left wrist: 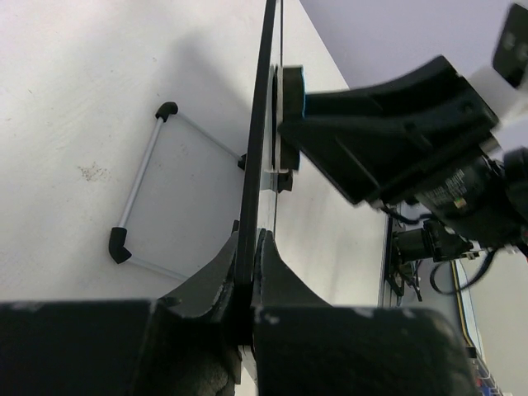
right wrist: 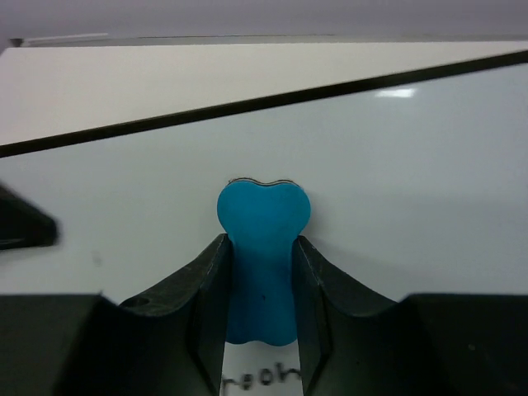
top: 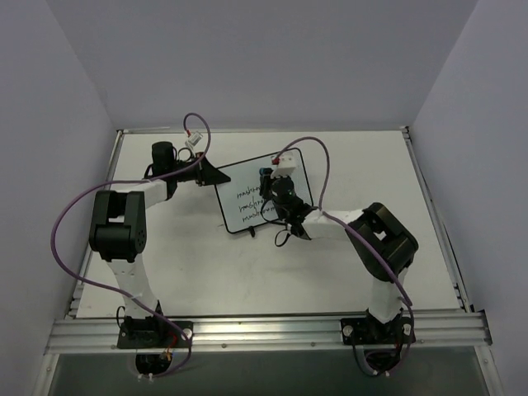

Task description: Erase the whiteboard

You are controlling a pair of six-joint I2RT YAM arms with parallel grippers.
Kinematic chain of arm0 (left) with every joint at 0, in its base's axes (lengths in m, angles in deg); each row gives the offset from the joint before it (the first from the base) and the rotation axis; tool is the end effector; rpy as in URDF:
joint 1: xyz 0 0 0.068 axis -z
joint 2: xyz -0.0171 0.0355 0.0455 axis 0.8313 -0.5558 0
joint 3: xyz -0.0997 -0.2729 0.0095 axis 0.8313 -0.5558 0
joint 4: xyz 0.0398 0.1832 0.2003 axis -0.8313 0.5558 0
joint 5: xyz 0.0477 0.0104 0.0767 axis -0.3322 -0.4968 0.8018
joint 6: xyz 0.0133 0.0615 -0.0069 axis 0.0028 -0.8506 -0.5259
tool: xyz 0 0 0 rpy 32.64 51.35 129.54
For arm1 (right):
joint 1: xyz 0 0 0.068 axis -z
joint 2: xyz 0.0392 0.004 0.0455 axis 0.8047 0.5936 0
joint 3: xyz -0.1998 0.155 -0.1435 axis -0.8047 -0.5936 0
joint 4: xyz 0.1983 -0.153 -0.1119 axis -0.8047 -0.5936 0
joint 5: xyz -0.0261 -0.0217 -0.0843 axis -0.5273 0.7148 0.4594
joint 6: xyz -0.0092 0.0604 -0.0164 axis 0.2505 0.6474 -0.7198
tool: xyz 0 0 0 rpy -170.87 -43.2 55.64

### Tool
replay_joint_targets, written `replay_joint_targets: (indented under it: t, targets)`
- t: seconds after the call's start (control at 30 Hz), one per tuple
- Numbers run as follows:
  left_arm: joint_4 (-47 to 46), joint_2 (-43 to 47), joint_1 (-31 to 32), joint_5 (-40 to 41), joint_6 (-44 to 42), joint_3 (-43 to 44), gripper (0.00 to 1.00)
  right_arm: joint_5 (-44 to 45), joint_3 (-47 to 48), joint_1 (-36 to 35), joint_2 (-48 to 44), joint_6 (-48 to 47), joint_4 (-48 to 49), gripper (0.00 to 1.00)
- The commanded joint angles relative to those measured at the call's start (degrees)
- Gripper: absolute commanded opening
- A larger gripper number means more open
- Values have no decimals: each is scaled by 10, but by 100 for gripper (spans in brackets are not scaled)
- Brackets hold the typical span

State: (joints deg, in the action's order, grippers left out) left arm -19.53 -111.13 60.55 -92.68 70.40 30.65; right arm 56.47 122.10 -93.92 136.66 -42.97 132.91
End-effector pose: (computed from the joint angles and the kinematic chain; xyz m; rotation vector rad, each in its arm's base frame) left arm 0.4392 -0.0771 0.1954 0.3672 1.9842 -1.4622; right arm 0.3335 0.2607 0.2181 -0.0576 1.5738 0.4848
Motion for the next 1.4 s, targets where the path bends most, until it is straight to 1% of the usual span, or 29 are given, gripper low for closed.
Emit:
replay_joint_targets:
  t: [0.0, 0.03, 0.17, 0.3, 0.47, 0.5, 0.7, 0.8, 0.9, 0.93, 1.03, 1.1, 1.17, 1.37]
  targets:
    - [12, -16, -12, 115, -118, -16, 2, -31, 56, -56, 45, -20, -19, 0]
    - [13, -16, -12, 115, -118, -16, 2, -26, 67, -75, 58, -22, -26, 0]
    - [13, -16, -12, 116, -118, -16, 2, -10, 117, -112, 91, -26, -47, 0]
    - [13, -16, -12, 116, -118, -17, 2, 19, 136, -131, 116, -19, -53, 0]
    - [13, -16, -12, 114, -118, -16, 2, 92, 108, -122, 114, 32, -61, 0]
    - [13, -16, -12, 114, -118, -16, 2, 124, 104, -120, 107, 40, -73, 0]
    - [14, -16, -12, 114, -118, -15, 2, 235, 67, -112, 73, 90, -129, 0]
    - [14, -16, -12, 115, -118, -15, 2, 259, 48, -108, 57, 122, -156, 0]
    - [14, -16, -11, 117, -119, -16, 2, 263, 33, -93, 47, 144, -174, 0]
    - [14, -16, -12, 116, -120, -16, 2, 253, 27, -91, 46, 154, -170, 0]
    - [15, -16, -11, 116, -119, -14, 2, 227, 18, -89, 44, 150, -142, 0]
    - [16, -16, -11, 116, -119, -13, 2, 202, 22, -109, 49, 132, -109, 0]
    - [16, -16, -12, 117, -121, -14, 2, 168, 40, -128, 58, 123, -94, 0]
    - [16, -16, -11, 117, -121, -14, 2, 186, 122, -163, 81, 103, -91, 0]
